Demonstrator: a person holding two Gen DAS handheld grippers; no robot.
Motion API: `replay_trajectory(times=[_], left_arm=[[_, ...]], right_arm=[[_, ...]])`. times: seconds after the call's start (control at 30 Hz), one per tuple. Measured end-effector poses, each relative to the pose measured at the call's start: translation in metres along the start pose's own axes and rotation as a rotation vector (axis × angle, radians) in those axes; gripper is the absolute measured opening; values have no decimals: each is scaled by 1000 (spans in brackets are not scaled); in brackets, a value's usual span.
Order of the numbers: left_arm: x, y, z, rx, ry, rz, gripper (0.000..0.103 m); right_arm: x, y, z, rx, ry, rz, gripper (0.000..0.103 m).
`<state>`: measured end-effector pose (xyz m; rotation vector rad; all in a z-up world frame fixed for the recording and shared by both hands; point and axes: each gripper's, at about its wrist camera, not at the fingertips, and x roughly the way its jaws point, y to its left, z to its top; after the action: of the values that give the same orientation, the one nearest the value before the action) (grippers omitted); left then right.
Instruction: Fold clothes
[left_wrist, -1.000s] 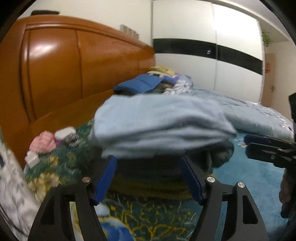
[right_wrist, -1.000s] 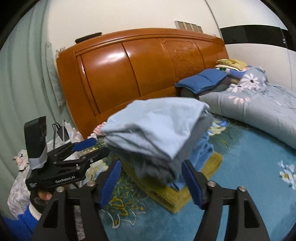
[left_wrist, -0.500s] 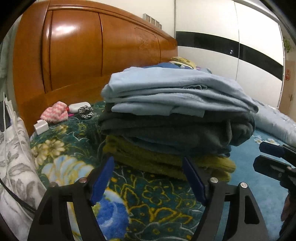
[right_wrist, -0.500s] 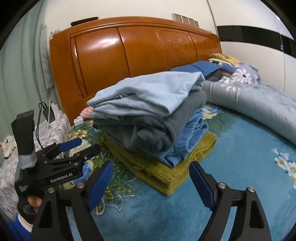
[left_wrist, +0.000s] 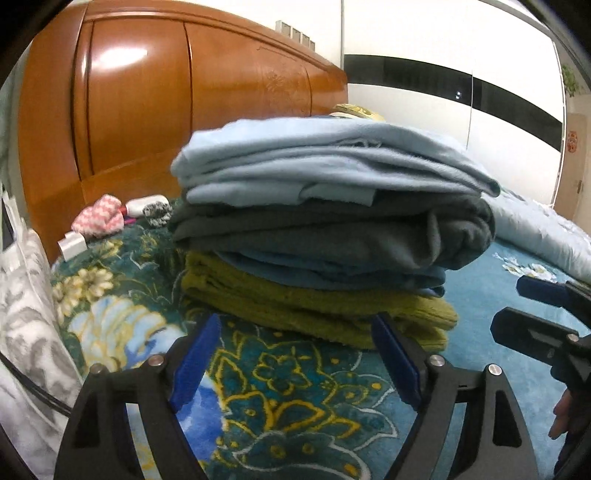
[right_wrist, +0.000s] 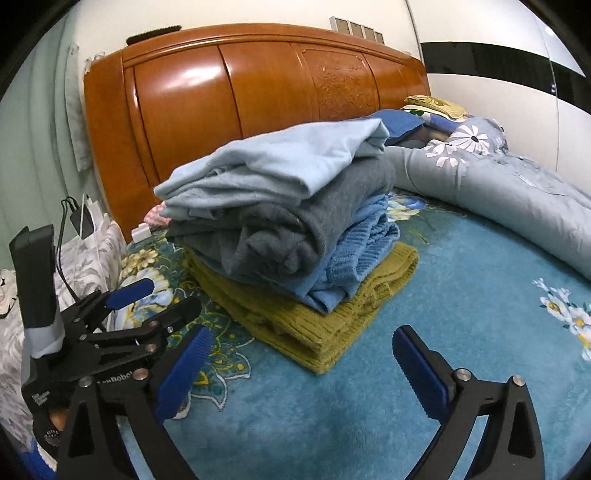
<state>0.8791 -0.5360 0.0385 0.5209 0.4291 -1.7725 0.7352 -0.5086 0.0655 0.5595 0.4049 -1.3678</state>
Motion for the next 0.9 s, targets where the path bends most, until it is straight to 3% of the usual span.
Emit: replay_trajectory(times=[0.3, 0.67, 0.9], left_arm=[[-25, -4, 12, -4, -51, 25, 85], [-33, -3, 19, -26, -62, 72, 85], [-32, -5, 17, -21, -48, 60, 85]], right_arm=[[-17, 1, 7, 0, -9, -45, 103], [-24, 1, 9, 4, -7, -59, 103], [-23, 5, 8, -13, 2, -61, 103]])
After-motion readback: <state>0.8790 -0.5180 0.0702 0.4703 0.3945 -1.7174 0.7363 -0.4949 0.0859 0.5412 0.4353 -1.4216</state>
